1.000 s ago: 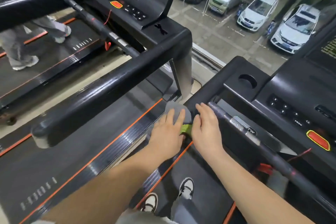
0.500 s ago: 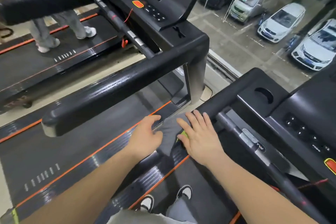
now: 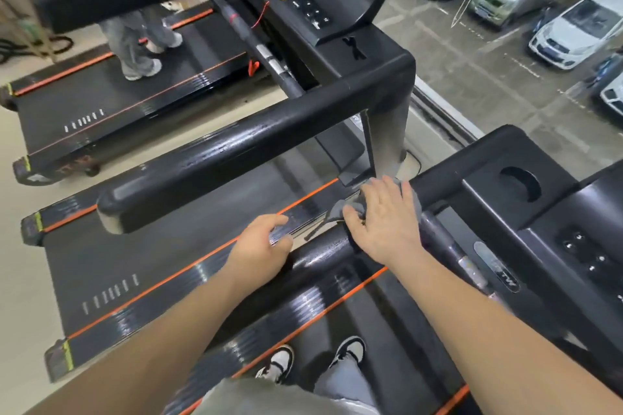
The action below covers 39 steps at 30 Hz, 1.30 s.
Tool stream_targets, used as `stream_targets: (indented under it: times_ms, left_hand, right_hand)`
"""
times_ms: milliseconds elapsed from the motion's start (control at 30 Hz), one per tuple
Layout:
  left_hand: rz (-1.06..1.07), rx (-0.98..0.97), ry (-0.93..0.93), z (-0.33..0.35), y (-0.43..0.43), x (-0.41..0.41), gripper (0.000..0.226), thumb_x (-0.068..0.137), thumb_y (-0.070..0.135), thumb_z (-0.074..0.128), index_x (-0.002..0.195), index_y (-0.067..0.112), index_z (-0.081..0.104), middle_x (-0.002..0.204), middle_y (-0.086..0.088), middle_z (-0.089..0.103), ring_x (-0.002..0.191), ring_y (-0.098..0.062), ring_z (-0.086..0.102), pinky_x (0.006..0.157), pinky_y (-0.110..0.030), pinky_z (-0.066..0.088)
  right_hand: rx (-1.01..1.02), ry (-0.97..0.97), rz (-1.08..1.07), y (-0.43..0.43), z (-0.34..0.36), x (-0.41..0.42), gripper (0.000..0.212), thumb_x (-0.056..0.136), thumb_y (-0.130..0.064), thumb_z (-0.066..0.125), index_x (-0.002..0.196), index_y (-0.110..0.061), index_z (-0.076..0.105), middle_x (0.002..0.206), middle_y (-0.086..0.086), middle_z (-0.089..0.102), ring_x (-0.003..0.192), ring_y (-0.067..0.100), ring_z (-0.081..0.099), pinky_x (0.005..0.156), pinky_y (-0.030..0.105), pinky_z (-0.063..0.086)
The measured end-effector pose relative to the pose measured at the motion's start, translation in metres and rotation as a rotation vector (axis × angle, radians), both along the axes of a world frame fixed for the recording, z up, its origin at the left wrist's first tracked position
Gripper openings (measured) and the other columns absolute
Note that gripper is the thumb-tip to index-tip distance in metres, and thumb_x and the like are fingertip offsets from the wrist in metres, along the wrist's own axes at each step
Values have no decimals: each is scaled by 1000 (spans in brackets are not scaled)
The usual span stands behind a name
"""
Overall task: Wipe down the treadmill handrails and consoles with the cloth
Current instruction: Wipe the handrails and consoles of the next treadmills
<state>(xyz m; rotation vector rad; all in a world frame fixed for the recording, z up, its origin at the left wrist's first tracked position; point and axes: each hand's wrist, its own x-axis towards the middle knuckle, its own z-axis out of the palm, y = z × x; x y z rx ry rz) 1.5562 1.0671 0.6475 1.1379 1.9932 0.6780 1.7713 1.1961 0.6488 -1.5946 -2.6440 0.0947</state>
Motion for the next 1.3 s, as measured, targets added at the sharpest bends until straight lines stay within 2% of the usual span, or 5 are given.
stream_targets:
  times_ms: [533,700,833,1133,1300]
  left_hand:
    - [272,3,-251,-31,-80,-98,34,100,7,45,123,18,68,120,-2,68,102,-11,59,83,-11,41]
    - [309,-68,-311,-46,-101,-94,32,100,10,47,116,29,67,74,8,58,57,-1,49,65,-22,41]
    - [309,-89,-348,-61,-126,-92,38,101,12,47,95,44,66,82,0,64,72,-17,54,65,-27,42]
    - [735,48,-499,-54,-155,-113,29,104,5,45,97,8,73,90,-2,67,79,-15,59,61,-14,49]
    - [704,27,-451,-62,-178,-117,25,104,9,49,108,7,73,109,-4,70,108,-20,62,96,-26,41]
  right_hand:
    - [-115,51,595,-154,0,-86,42,102,-36,41,138,-25,59,139,1,57,129,27,50,117,52,32]
    - [-71,-117,213,-84,-3,-76,48,99,-42,36,121,-15,69,111,5,71,104,32,63,97,46,43]
    - [1,-170,96,-129,-3,-119,44,96,-35,37,81,-13,72,83,10,69,85,35,59,94,49,41]
    - [-148,-40,655,-224,2,-173,39,102,-42,38,123,-19,62,119,4,62,110,30,53,103,49,39]
    - [-134,-166,396,-146,-8,-135,46,96,-52,35,94,-27,73,95,-1,67,95,32,63,89,45,46]
